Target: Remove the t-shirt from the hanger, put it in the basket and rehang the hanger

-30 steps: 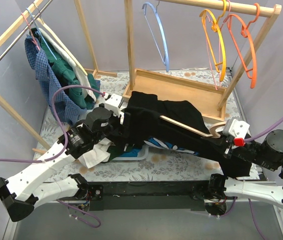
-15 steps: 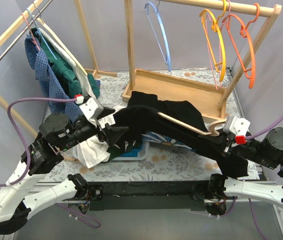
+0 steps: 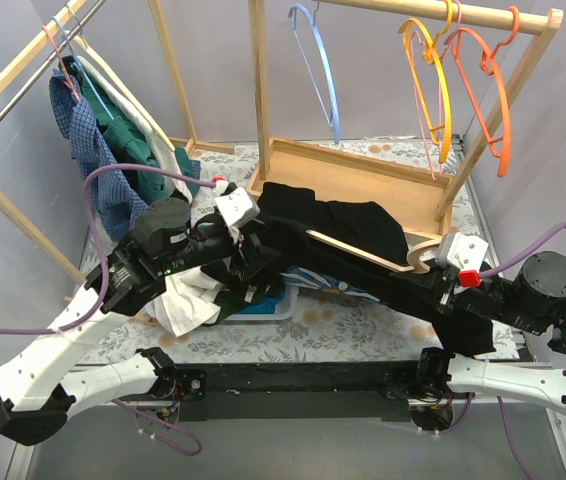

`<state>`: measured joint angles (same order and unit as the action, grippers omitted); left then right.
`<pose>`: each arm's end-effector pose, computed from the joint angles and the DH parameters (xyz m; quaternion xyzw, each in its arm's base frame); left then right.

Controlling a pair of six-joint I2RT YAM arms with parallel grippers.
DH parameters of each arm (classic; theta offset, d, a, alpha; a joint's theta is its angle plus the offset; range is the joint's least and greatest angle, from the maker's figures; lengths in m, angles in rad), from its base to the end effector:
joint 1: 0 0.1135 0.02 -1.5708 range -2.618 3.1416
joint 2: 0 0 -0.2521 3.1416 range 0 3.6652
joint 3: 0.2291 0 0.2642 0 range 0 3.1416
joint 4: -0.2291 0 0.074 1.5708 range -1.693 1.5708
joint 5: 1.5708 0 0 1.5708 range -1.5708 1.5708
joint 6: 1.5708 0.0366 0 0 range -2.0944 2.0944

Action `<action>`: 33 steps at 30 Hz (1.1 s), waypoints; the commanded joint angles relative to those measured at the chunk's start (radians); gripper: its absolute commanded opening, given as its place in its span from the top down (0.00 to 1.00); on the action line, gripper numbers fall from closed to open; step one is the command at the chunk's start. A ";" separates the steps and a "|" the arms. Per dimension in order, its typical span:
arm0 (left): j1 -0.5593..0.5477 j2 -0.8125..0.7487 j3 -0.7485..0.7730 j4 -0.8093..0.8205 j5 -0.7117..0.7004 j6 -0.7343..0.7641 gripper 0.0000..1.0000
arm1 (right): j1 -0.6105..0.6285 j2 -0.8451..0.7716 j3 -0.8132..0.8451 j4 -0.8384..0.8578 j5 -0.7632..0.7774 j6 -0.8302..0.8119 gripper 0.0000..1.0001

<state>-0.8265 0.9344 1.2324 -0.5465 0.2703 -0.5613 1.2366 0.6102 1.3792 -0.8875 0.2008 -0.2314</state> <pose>0.1313 -0.1570 0.4223 0.1854 0.7643 -0.4709 0.3997 0.0284 0.0596 0.4670 -0.4489 0.5970 0.2526 0.6151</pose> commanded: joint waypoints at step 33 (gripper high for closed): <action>0.135 0.162 0.107 -0.029 -1.057 -0.328 1.00 | -0.003 -0.197 0.009 -0.111 0.055 0.172 0.99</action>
<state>-0.8627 1.1019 1.2922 -0.4683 -0.3313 -0.8848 1.2324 0.5182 1.2797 -0.8558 0.2626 -0.0914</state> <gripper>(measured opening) 0.039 0.116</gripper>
